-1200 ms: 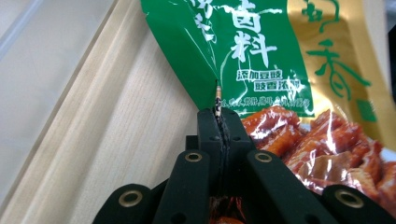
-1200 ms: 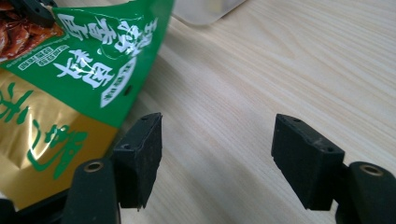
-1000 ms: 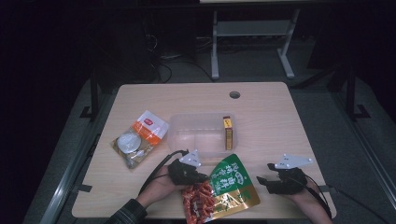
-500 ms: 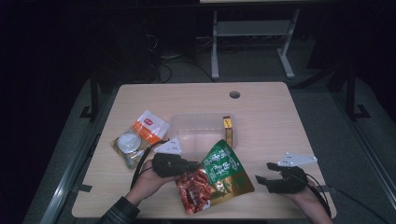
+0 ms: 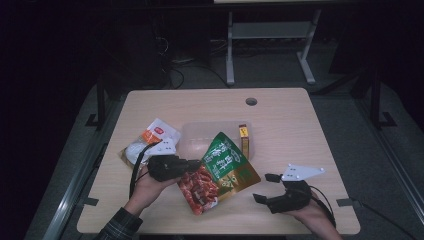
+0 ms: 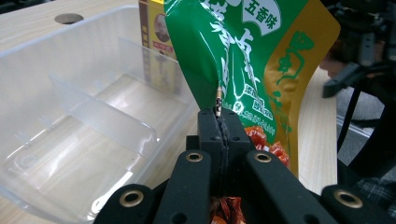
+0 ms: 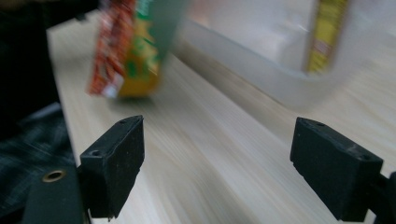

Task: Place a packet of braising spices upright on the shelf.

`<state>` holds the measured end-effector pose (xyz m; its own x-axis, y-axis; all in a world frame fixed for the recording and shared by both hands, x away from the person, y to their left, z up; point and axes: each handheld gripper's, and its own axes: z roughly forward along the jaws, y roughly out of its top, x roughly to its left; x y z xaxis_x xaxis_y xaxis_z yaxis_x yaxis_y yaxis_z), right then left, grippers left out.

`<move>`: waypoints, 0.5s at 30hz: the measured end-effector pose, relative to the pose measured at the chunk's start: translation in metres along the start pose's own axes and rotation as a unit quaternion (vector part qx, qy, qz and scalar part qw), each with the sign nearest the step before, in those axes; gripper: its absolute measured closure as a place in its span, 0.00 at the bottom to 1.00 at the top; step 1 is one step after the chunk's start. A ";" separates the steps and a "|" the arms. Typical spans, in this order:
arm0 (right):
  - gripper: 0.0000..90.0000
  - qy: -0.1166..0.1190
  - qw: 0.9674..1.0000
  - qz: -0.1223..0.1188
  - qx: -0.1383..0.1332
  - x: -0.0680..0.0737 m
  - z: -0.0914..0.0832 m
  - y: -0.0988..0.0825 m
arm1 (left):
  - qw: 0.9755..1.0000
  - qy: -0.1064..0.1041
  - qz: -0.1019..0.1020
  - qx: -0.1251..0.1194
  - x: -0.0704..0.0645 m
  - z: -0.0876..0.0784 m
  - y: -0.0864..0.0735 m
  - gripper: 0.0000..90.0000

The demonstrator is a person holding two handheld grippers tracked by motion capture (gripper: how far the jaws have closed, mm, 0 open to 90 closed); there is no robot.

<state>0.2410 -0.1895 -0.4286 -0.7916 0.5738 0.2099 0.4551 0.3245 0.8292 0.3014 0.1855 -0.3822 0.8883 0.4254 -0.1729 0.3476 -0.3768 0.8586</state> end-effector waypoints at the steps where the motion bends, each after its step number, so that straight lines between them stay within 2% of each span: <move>1: 0.19 0.006 1.000 -0.002 -0.005 0.003 0.004 0.003 | 1.000 0.001 -0.004 -0.002 0.000 -0.001 0.000 1.00; 4: 0.20 0.015 1.000 -0.006 -0.007 0.012 0.017 0.012 | 1.000 0.001 -0.007 -0.010 0.000 -0.002 0.001 1.00; 6: 0.22 0.017 1.000 -0.011 -0.018 0.016 0.023 0.015 | 1.000 0.001 -0.007 -0.012 0.000 -0.002 0.001 1.00; 10: 0.27 0.027 0.999 -0.004 -0.042 0.016 0.030 0.023 | 1.000 -0.001 -0.008 -0.013 -0.001 -0.001 0.001 1.00; 15: 0.38 0.038 0.998 0.005 -0.055 0.014 0.041 0.029 | 1.000 -0.002 -0.011 -0.018 -0.001 -0.001 0.000 1.00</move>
<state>0.2594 -0.1412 -0.4231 -0.8180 0.5163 0.2535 0.4189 0.2329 0.8776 0.3003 0.1861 -0.3816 0.8819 0.4300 -0.1933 0.3558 -0.3380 0.8713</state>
